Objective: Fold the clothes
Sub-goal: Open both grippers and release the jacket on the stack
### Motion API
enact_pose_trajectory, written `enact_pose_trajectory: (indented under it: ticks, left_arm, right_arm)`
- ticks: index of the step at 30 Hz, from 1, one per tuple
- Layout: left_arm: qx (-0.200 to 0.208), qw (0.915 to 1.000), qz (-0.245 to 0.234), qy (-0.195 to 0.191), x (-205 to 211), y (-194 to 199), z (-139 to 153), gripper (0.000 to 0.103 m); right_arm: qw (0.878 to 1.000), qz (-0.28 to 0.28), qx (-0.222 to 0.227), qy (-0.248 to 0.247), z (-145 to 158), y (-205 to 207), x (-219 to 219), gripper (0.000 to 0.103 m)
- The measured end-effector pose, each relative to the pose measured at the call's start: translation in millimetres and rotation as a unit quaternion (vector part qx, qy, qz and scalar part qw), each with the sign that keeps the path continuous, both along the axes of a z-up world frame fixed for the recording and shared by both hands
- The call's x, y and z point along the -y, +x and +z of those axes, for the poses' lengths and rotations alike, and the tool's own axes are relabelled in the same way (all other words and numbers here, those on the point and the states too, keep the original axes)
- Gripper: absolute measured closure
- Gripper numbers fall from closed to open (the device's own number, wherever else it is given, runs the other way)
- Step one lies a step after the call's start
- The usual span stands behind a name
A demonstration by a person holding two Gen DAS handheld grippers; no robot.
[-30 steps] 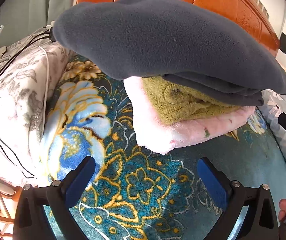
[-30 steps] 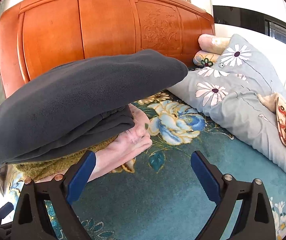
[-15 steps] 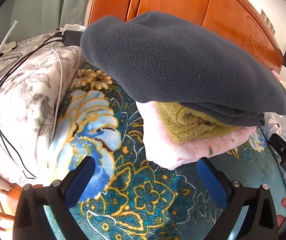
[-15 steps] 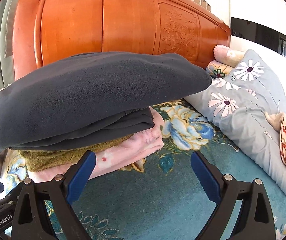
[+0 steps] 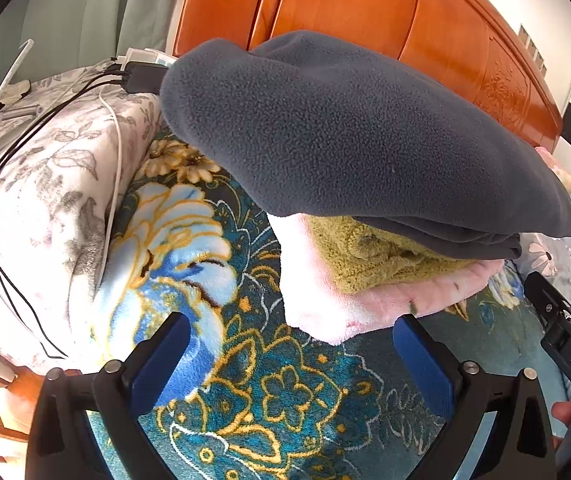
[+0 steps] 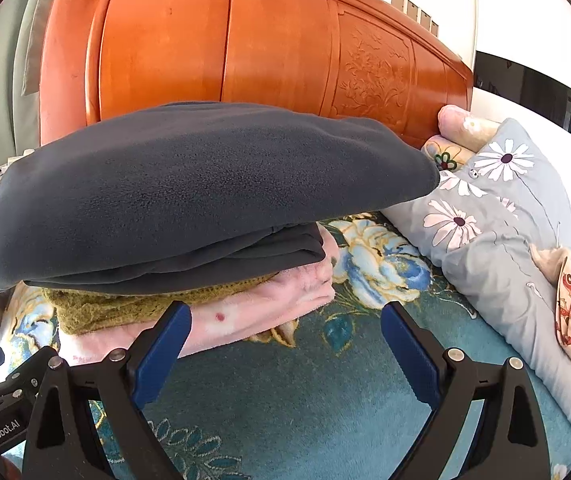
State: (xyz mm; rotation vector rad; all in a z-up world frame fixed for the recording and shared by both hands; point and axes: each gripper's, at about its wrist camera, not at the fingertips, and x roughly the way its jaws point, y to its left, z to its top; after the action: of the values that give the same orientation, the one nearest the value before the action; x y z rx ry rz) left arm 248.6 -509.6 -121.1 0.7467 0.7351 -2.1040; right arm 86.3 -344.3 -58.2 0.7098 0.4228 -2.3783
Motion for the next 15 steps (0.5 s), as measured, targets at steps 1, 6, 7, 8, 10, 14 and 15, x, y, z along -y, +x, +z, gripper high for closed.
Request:
enact_pose_trajectory:
  ticks: [1, 6, 7, 8, 10, 14, 15]
  left_arm:
    - [0.0, 1.0, 0.0, 0.001, 0.4, 0.0, -0.3, 0.0]
    - [-0.006, 1.0, -0.006, 0.004, 1.1, 0.2, -0.9, 0.0]
    - [-0.008, 0.9999, -0.009, 0.001, 0.4, 0.4, -0.3, 0.0]
    - [-0.011, 0.9999, -0.013, -0.004, -1.1, 0.5, 1.0, 0.0]
    - [-0.014, 0.9996, -0.017, -0.018, -4.4, -0.3, 4.5, 0.0]
    - [-0.013, 0.9984, -0.023, -0.049, -10.9, -0.9, 8.9, 0.0]
    - [-0.012, 0.9979, -0.02, -0.061, -12.9, -0.2, 9.8, 0.0]
  right_arm:
    - [1.0, 0.0, 0.0, 0.0, 0.0, 0.2, 0.3, 0.007]
    - [1.0, 0.001, -0.001, 0.002, 0.1, 0.3, 1.0, 0.007]
    - [1.0, 0.002, -0.002, 0.002, 0.2, 0.5, 1.2, 0.007]
    - [1.0, 0.002, -0.002, 0.002, 0.2, 0.6, 1.4, 0.007]
    - [1.0, 0.003, -0.002, 0.002, 0.5, 1.0, 1.7, 0.007]
    - [1.0, 0.004, -0.004, 0.002, 0.8, 1.3, 1.9, 0.007]
    - [1.0, 0.004, -0.004, 0.002, 0.9, 1.5, 2.0, 0.007]
